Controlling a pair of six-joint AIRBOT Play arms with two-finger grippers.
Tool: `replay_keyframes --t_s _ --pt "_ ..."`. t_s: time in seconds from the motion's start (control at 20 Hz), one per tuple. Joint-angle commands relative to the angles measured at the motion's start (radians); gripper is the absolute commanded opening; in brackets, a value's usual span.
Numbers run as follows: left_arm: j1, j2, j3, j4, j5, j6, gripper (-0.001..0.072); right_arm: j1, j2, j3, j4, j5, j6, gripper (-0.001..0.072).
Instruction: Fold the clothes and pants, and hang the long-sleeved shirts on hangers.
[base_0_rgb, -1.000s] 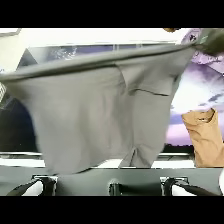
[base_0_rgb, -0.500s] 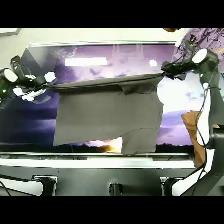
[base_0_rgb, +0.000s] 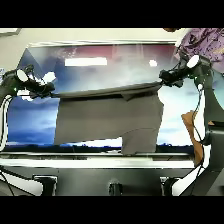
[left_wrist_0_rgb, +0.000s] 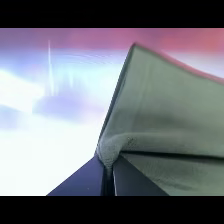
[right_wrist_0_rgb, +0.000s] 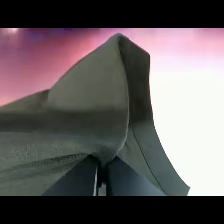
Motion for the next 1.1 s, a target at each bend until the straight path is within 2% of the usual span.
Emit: replay_keyframes --t_s 0.0,0.25,0.7,0.75,0.85,0.9,0.95,1.05 --pt "-0.014 -0.016 -0.010 -0.005 -0.151 -0.007 0.0017 0.001 -0.008 0.000 -0.034 0.101 0.010 0.0027" --pt "-0.042 -0.016 -0.080 -0.031 -0.155 -0.007 0.0017 0.001 -0.048 0.000 -0.045 0.172 0.021 0.0028" --pt "-0.048 -0.075 -0.103 -0.031 -0.161 -0.008 0.0022 0.001 -0.105 0.000 -0.041 0.199 0.021 0.0028" --pt "-0.048 -0.084 -0.103 -0.031 -0.161 -0.008 0.0060 0.001 -0.107 -0.001 -0.039 0.200 0.021 0.0029" --pt "-0.048 -0.097 -0.102 -0.031 -0.160 -0.024 0.0269 0.001 -0.113 0.000 -0.018 0.206 0.021 0.0030" --pt "-0.048 -0.098 -0.102 -0.031 -0.151 -0.032 0.0350 0.001 -0.114 -0.001 -0.004 0.213 0.021 0.0038" --pt "-0.048 -0.095 -0.098 -0.031 -0.142 -0.035 0.0416 0.001 -0.115 -0.001 0.013 0.215 0.021 0.0082" --pt "-0.047 -0.095 -0.062 -0.024 -0.143 -0.055 0.0501 0.001 -0.115 0.000 0.028 0.217 0.021 0.0092"
